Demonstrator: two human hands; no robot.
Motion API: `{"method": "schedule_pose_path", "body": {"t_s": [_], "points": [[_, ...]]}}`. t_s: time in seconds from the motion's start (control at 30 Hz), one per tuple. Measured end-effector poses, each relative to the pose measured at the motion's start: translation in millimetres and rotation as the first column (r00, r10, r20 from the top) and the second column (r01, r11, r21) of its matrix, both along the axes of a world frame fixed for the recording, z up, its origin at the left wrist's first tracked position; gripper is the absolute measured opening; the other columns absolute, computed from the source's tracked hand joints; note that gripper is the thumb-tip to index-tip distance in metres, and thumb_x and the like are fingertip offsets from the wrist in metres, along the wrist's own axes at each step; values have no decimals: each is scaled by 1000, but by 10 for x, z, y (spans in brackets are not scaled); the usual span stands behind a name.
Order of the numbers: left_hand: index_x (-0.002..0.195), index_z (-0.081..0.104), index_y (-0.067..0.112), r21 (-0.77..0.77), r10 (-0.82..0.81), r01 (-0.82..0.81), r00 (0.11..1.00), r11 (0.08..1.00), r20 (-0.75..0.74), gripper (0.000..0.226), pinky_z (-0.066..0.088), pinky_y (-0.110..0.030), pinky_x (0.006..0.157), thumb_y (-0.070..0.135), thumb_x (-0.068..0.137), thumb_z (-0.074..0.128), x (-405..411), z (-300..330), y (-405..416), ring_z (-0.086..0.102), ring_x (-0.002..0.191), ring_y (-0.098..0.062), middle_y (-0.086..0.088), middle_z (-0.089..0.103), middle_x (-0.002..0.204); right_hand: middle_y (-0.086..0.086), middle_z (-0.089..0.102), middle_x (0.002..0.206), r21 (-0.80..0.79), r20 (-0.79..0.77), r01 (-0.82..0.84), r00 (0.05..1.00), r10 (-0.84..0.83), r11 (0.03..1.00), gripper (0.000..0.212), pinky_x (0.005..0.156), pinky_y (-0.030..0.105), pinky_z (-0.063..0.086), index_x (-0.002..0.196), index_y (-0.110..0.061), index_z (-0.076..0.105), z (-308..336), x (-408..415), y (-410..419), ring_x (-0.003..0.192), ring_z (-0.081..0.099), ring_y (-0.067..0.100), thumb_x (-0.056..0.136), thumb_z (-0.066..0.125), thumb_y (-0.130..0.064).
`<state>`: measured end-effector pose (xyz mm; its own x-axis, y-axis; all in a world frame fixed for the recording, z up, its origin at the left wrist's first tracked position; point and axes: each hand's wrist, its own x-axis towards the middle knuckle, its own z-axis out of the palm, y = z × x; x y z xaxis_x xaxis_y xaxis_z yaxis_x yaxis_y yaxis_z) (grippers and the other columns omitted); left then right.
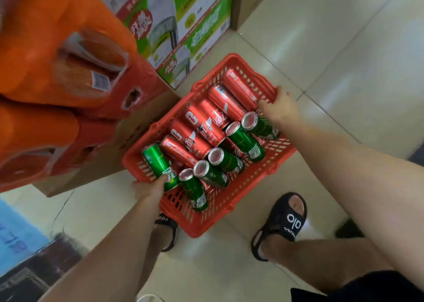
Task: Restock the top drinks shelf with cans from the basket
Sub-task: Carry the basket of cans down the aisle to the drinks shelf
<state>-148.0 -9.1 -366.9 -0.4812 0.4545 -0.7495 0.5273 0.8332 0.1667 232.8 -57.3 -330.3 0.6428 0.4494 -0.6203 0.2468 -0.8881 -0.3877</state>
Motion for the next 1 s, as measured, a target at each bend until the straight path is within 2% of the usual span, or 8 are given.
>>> {"method": "schedule_pose_path", "body": {"t_s": [0.07,0.17,0.3,0.4,0.57,0.77,0.9,1.0], "points": [[122,62,12,-16,46,-46,997,999,55,78,61,-55,90,38,54,90,20,115,0,74,94,-34,-17,74,111,6,62,122,8,18,7,1000,-7,1000,50,76,33,44,135,-14,50,-45,20,31,94,57,22,94,61,-40],[119,68,7,-122,131,-113,980,986,153,35,61,-42,83,24,90,77,-1,220,8,71,86,-30,-18,74,109,4,63,112,7,29,19,999,-20,1000,46,76,32,42,130,-12,54,-62,57,74,90,56,21,93,65,-37],[114,63,12,-153,152,-120,963,981,223,16,53,-33,69,20,100,65,-79,191,9,64,78,-24,-13,69,95,5,69,108,8,-47,93,995,-93,996,40,83,37,54,124,-14,62,-88,139,97,93,66,23,90,70,-33],[107,66,9,-83,95,-78,968,993,230,12,58,-38,77,11,95,69,-97,164,-53,67,79,-29,-17,71,97,6,70,102,-47,-73,58,995,-62,997,36,80,36,54,122,-11,64,-92,203,125,90,68,24,91,71,-29],[95,70,9,-49,44,-32,961,998,273,29,60,-55,91,-13,78,73,-96,282,-40,72,90,-37,-24,74,102,9,65,95,-168,-58,-39,998,29,985,30,74,33,47,120,-5,63,21,217,5,80,62,24,96,66,-23],[103,70,12,1,-180,187,940,982,289,30,60,-40,80,-9,81,69,-108,752,67,71,83,-30,-16,75,94,3,64,75,-229,-77,20,996,-39,973,15,54,24,45,105,-9,60,408,84,-758,62,62,15,95,65,-19],[93,69,17,-7,-321,335,907,942,273,30,62,-49,88,-6,74,72,-134,1217,0,74,87,-32,-14,78,95,17,75,99,-249,-81,112,987,-136,962,28,84,39,58,115,-6,69,807,-25,-1428,84,71,32,89,68,-15],[93,71,17,-2,-390,405,882,914,263,31,61,-45,87,-1,68,72,-56,1808,-115,73,85,-31,-13,78,95,21,75,108,-237,-66,178,978,-199,955,31,89,39,56,118,-9,72,1387,-195,-1854,98,71,37,89,69,-20]]}}
